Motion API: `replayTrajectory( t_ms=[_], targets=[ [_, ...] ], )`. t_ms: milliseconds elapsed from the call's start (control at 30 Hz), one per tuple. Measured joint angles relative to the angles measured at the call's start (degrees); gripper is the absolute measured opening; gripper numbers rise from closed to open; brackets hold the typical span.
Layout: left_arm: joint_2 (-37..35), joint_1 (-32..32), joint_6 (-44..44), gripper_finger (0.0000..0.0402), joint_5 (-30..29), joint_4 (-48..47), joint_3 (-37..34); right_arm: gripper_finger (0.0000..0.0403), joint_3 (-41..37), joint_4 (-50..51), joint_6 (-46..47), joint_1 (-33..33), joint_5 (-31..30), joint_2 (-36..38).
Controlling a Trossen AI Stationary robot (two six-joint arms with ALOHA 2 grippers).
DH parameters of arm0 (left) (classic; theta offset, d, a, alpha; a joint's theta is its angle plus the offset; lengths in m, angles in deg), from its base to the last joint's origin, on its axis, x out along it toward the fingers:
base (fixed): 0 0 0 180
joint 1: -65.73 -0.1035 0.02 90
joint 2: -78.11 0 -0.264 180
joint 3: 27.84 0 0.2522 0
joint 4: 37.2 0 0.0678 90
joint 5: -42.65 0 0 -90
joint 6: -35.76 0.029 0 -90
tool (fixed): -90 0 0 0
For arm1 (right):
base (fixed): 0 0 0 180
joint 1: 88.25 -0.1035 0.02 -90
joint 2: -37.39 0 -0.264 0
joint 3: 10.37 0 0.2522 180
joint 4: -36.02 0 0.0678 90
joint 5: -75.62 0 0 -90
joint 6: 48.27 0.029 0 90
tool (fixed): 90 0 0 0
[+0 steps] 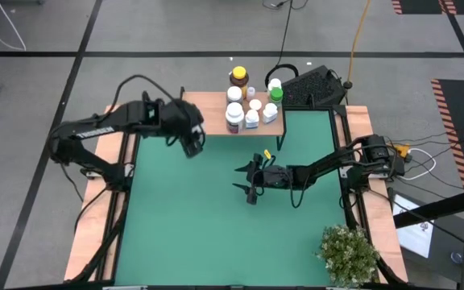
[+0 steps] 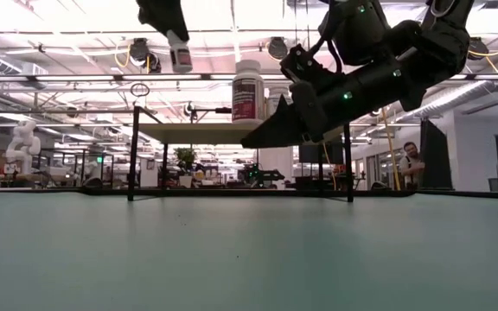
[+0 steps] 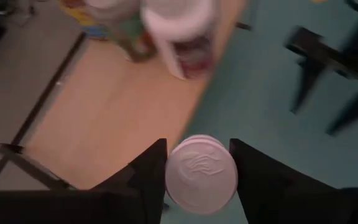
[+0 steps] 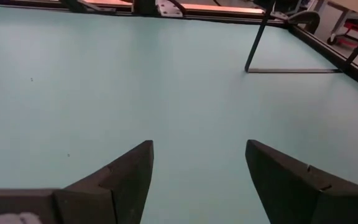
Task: Pick and place medicine bottles onto shelf by color
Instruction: Put the small white medicine bottle on the shelf
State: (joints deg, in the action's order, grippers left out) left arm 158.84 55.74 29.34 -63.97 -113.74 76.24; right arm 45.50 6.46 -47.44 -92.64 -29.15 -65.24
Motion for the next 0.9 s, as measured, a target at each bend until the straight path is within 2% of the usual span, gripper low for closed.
replayTrajectory(
  t_ms=[167,233,433,667,900],
  targets=[
    [1.28,-7.08,4.13,0.0150,0.16,4.82,-0.42,0.0251,0.00,-0.09,-0.45,-0.02,0.02,0.00],
    [2.27,-9.70,5.82,0.0154,1.81,8.09,-0.65,0.0251,0.00,-0.09,-0.80,0.00,0.02,0.00],
    [6.96,-16.31,8.96,0.0165,6.53,10.00,-0.84,0.0251,0.00,-0.20,-1.52,0.15,0.02,0.00],
    [13.79,-21.37,10.46,0.0165,9.08,13.81,-0.86,0.0251,0.00,-0.80,-1.50,0.15,0.02,0.00],
    [16.16,-25.17,10.80,0.0170,12.23,16.22,-0.85,0.0251,0.00,-0.99,-1.43,0.58,0.02,0.00]
  ],
)
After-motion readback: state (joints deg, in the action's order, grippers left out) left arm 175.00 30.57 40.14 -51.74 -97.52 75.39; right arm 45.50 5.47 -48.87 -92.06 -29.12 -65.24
